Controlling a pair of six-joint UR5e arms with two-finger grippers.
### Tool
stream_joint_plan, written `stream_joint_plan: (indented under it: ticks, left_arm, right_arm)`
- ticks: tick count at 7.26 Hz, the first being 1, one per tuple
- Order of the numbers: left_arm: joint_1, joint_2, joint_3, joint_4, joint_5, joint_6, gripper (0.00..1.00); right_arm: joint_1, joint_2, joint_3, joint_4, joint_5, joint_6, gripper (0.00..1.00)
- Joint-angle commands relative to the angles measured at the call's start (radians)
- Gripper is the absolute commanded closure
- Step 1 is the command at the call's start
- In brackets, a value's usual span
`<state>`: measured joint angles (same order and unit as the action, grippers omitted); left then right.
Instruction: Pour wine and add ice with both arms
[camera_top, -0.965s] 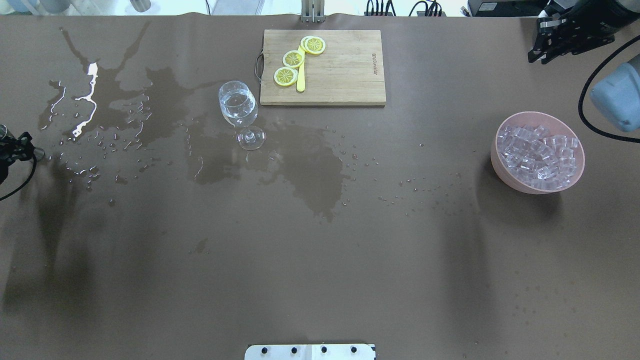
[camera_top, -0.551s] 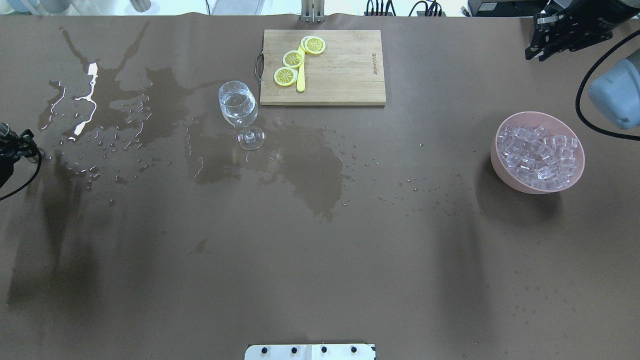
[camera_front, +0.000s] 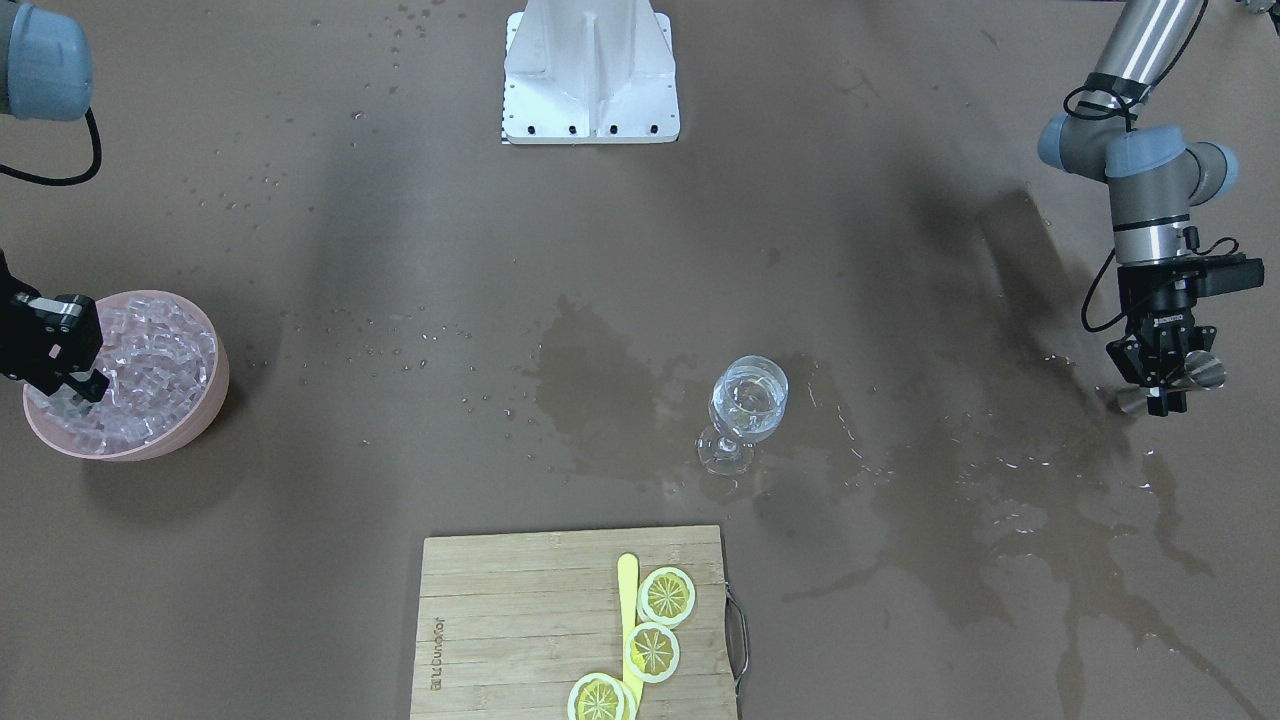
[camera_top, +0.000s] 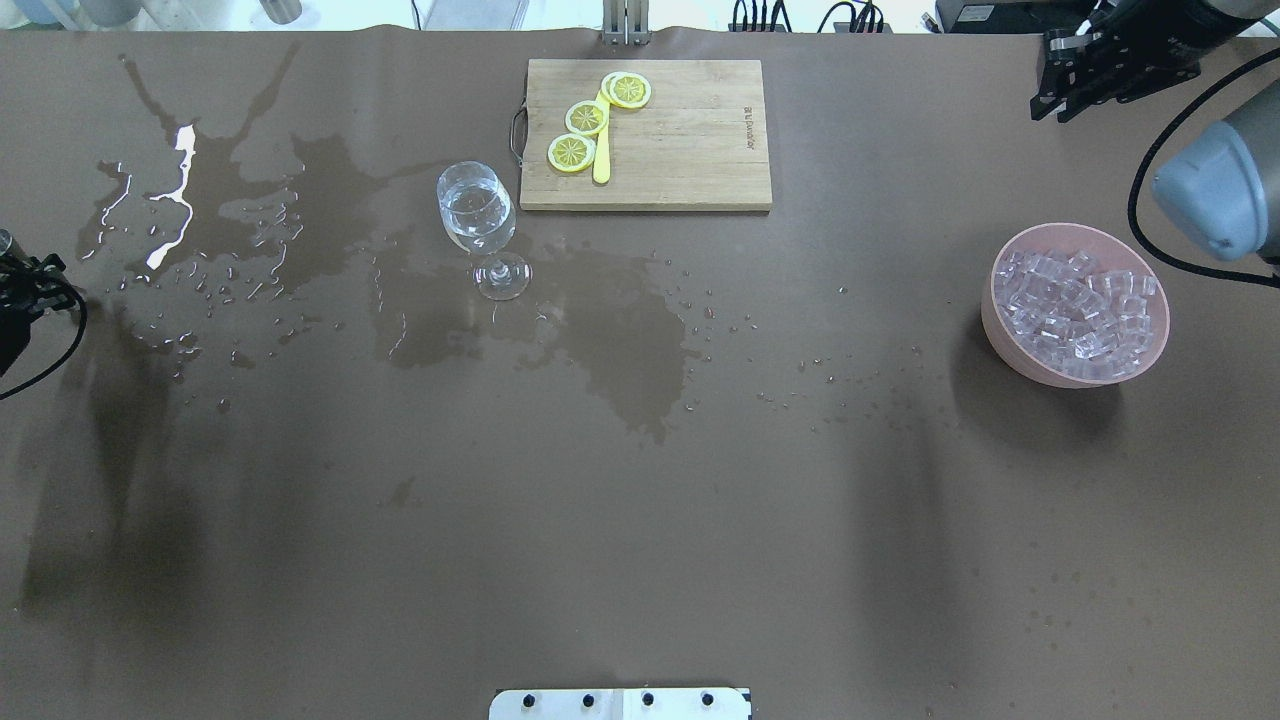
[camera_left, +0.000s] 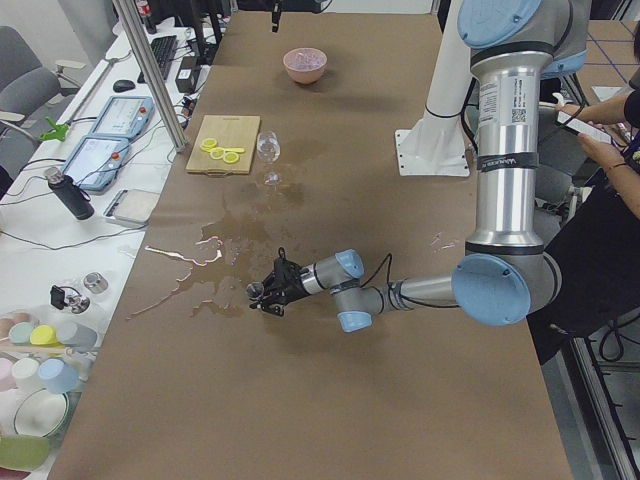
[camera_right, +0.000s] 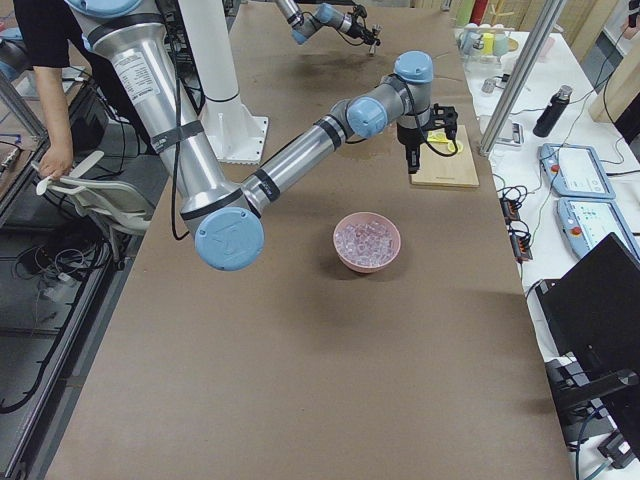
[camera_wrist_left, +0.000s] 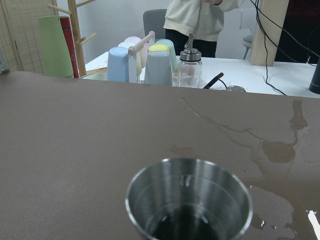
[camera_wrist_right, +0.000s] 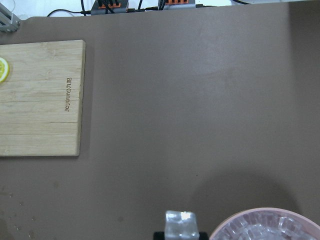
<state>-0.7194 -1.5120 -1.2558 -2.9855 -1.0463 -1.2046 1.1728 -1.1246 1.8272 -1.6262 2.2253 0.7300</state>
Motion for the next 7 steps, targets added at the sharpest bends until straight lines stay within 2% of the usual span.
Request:
stream_joint_plan:
  ticks: [1, 2, 4, 7]
  left_arm:
    - [0.000, 0.009, -0.010, 0.000, 0.014, 0.010, 0.74]
    - [0.000, 0.009, -0.034, -0.001, 0.040, 0.137, 0.74]
    - [-0.005, 0.035, -0.068, 0.002, 0.042, 0.195, 0.74]
    - [0.038, 0.081, -0.339, 0.176, 0.040, 0.326, 0.74]
  right_arm:
    - [-0.024, 0.031, -0.002, -0.006, -0.001, 0.058, 1.00]
    - [-0.030, 0.045, -0.002, -0.009, -0.007, 0.084, 1.00]
    - [-0.048, 0.060, -0.002, -0.007, -0.018, 0.118, 1.00]
    - [-0.070, 0.077, -0.002, -0.012, -0.021, 0.143, 1.00]
